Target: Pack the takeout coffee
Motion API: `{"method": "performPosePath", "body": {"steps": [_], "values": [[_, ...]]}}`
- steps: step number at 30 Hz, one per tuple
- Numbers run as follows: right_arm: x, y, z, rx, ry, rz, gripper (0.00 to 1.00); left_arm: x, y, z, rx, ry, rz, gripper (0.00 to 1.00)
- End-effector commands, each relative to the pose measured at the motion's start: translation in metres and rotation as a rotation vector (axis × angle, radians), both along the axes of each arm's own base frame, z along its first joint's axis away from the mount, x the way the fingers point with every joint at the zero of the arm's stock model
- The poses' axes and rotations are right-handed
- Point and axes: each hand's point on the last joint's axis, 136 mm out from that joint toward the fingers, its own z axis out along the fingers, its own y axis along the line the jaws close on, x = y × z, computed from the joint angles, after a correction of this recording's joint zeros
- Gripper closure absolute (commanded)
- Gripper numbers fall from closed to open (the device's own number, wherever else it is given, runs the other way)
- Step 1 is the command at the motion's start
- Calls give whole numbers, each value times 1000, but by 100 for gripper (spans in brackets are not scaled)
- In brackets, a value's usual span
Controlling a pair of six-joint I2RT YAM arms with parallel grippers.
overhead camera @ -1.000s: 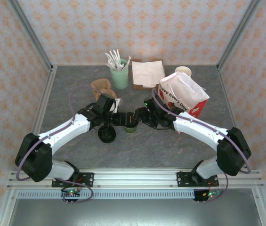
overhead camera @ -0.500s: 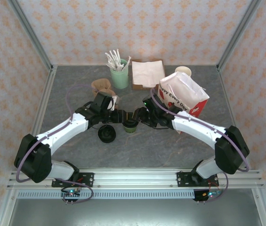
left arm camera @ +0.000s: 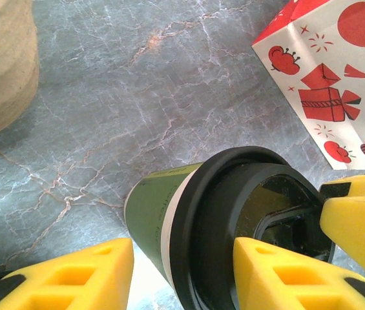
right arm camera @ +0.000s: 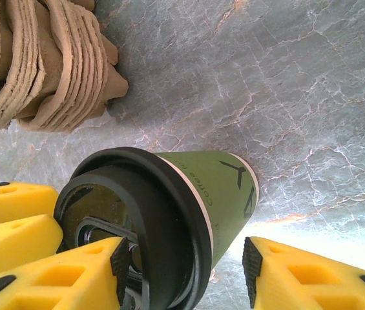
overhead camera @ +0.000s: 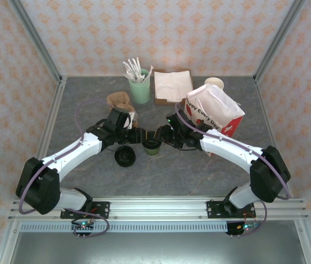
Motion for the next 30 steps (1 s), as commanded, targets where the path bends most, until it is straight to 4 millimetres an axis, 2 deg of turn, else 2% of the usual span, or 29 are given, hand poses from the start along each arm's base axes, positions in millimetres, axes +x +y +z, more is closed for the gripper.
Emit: {"method": "performPosePath", "body": {"steps": [1, 21, 30], "values": [[-1, -2, -7, -20, 6, 10, 49, -9, 10, -17, 28, 46, 23, 56], [-7, -6, -23, -25, 33, 0, 50, -26, 20, -44, 62, 88, 26, 59], [-11, -8, -29, -33, 41, -4, 50, -34, 22, -50, 52, 93, 19, 59]]}}
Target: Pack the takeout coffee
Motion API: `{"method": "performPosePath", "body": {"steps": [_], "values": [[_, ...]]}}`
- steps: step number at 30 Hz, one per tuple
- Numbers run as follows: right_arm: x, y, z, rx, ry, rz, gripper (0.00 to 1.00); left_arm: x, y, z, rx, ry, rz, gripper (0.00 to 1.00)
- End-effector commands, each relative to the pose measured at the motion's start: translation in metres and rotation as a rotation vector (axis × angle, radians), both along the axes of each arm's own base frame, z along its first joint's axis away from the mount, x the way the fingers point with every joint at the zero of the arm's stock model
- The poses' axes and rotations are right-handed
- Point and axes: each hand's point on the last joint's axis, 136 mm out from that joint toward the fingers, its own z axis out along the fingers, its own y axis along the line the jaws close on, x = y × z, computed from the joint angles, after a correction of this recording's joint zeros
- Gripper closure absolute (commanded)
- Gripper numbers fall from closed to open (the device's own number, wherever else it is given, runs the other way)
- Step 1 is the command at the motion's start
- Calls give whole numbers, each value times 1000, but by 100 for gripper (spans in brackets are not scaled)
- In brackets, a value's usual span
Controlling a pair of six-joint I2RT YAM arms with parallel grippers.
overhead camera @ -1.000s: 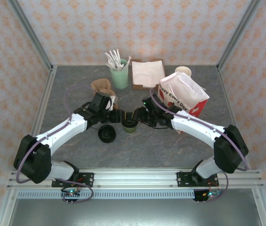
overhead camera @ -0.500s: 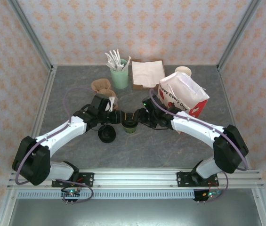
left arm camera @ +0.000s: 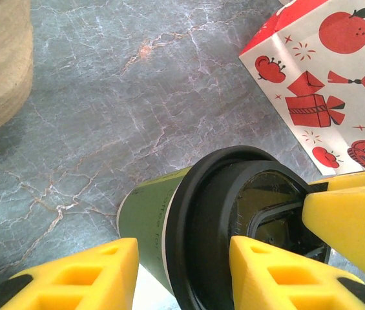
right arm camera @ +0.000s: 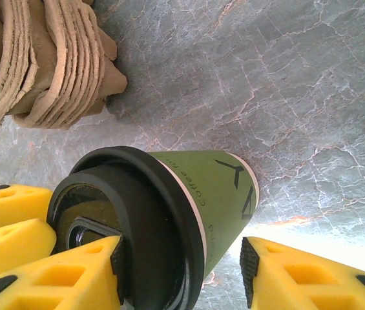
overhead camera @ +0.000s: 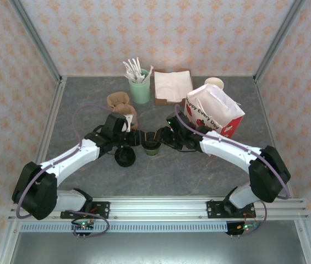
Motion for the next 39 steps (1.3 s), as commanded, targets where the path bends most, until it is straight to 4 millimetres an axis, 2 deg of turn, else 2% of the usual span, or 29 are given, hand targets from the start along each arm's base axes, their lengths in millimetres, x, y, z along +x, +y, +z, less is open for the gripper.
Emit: {"method": "performPosePath", "body": {"steps": [1, 7, 15, 23, 29, 34, 39], "values": [[-11, -10, -21, -53, 48, -8, 50, -31, 21, -46, 98, 155, 7, 59], [-16, -14, -28, -61, 56, -14, 50, -39, 21, -66, 76, 170, 5, 60], [-19, -17, -33, -64, 64, -20, 51, -44, 22, -71, 78, 162, 0, 60], [-16, -13, -28, -43, 61, -31, 51, -36, 20, -43, 70, 116, -1, 57], [-7, -8, -4, -38, 14, -15, 49, -25, 10, -16, 37, 82, -18, 53], [0, -2, 8, -37, -6, -3, 48, -16, 1, 4, 4, 57, -38, 52], [5, 2, 19, -24, -26, -4, 46, -9, 3, 27, 8, 19, -26, 49]]}}
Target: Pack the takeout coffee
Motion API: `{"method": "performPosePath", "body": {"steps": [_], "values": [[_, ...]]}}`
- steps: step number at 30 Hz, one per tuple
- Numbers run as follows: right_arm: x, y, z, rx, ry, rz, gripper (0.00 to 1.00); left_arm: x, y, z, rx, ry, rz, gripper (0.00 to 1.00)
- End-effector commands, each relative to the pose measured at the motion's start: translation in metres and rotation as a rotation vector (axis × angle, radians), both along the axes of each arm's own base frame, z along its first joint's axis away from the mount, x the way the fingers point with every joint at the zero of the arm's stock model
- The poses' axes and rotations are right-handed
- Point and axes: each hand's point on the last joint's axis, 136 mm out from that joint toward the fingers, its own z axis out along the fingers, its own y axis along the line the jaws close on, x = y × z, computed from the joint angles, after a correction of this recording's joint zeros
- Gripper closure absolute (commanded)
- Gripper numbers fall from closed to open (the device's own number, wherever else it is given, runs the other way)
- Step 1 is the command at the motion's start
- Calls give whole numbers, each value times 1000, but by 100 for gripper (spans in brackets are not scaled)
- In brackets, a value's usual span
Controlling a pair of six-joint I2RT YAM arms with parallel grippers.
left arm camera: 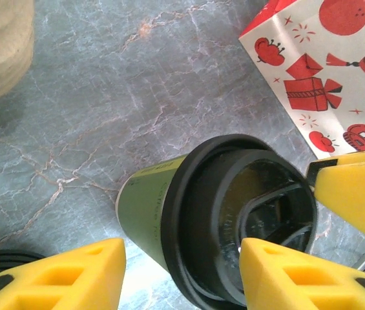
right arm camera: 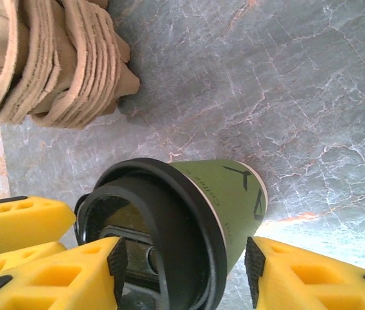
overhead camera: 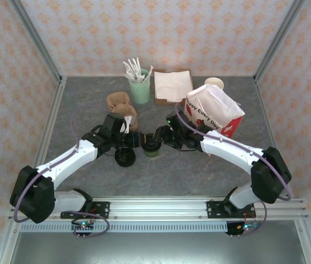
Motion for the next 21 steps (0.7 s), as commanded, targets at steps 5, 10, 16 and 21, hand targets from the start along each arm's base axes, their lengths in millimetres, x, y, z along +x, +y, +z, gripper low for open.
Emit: {"method": "performPosePath", "body": {"steps": [5, 10, 16, 21], "values": [[12, 3, 21, -22, -43, 2, 46, 15, 18, 44, 29, -62, 67, 47], [23, 14, 44, 5, -82, 15, 47, 34, 57, 72, 54, -116, 224, 44], [34, 33, 63, 49, -102, 40, 48, 55, 111, 76, 70, -123, 422, 43], [39, 42, 72, 79, -104, 46, 49, 75, 132, 64, -3, -76, 519, 43]]}}
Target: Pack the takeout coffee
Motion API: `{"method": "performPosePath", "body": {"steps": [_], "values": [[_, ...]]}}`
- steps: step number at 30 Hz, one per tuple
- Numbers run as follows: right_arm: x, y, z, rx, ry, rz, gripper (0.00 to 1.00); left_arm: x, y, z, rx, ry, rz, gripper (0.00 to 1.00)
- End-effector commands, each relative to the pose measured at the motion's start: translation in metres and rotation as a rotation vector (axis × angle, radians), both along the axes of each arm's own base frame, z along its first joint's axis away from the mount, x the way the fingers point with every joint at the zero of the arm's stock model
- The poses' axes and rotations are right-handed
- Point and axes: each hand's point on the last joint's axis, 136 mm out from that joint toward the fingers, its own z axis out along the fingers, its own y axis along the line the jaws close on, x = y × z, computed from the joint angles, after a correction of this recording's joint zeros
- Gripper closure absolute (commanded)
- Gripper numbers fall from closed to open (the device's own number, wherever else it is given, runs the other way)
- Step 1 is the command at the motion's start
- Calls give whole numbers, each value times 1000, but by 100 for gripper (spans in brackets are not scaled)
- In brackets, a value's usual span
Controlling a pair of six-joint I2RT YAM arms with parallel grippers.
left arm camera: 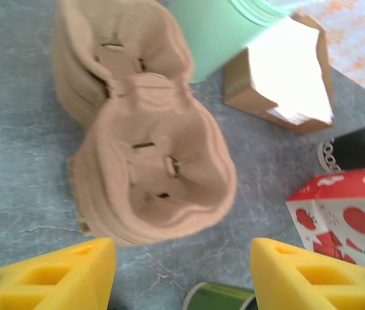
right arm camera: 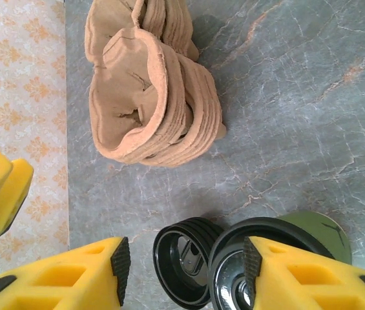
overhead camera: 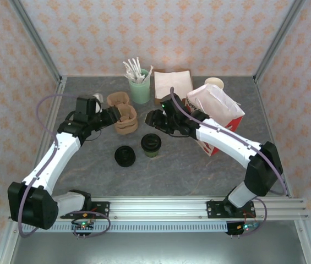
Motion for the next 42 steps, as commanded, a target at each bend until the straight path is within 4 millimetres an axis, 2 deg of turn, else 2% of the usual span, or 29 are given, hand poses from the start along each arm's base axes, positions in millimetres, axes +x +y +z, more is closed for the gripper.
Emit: {"method": "performPosePath", "body": {"steps": [1, 7, 13, 18, 31, 42], "values": [[2, 6, 7, 11, -2, 20, 49, 14, 11, -7, -49, 19, 64, 43], [2, 8, 12, 20, -4, 22, 49, 30, 13, -21, -104, 42, 80, 51], [-1, 5, 9, 17, 4, 22, 49, 35, 9, -32, -127, 58, 75, 61], [-5, 0, 3, 9, 13, 15, 50, 34, 11, -41, -117, 74, 79, 61], [-7, -4, 7, 14, 1, 7, 50, 33, 12, -57, -105, 116, 84, 61], [-6, -4, 7, 14, -2, 6, 50, 33, 8, -62, -122, 118, 71, 63]]}}
